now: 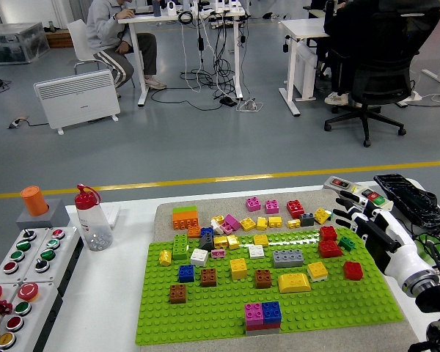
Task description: Pick up the brick,pile it on top of brick,press brick,pick up the brick,pile it on top of brick,press brick
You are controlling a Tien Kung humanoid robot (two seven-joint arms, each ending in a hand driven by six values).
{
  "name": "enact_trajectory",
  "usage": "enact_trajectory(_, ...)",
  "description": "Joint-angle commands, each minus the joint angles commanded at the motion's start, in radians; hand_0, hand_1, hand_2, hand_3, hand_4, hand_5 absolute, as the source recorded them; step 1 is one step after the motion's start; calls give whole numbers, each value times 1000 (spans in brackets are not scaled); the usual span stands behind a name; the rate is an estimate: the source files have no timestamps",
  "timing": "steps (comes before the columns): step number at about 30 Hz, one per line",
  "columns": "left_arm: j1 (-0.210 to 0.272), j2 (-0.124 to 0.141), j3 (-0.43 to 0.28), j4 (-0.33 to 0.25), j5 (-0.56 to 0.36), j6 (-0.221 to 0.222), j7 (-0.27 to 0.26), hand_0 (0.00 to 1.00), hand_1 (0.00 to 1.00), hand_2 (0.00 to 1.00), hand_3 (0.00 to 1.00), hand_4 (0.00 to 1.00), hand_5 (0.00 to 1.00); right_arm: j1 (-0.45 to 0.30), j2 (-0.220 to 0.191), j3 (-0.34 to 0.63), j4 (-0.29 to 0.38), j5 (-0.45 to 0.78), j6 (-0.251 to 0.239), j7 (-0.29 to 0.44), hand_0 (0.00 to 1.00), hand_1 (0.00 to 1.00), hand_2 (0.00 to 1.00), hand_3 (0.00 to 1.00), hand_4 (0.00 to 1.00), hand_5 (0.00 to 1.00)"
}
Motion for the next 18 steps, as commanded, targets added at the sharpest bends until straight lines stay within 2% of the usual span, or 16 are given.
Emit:
enact_trajectory(7,-7,2,0,0,-4,-1,-5,653,680,705,573,300,998,-66,12,94,17,263,15,-8,823,802,803,779,530,485)
enact_trajectory(12,-11,3,1,0,-7,-1,-7,653,680,705,573,300,998,-81,14,111,21,449,22,-12,821,804,806,779,528,478)
enact_trajectory(18,-15,4,2,0,-9,-1,-7,653,680,704,573,301,998,-86,16,116,16,596,24,-16,823,802,801,776,527,477)
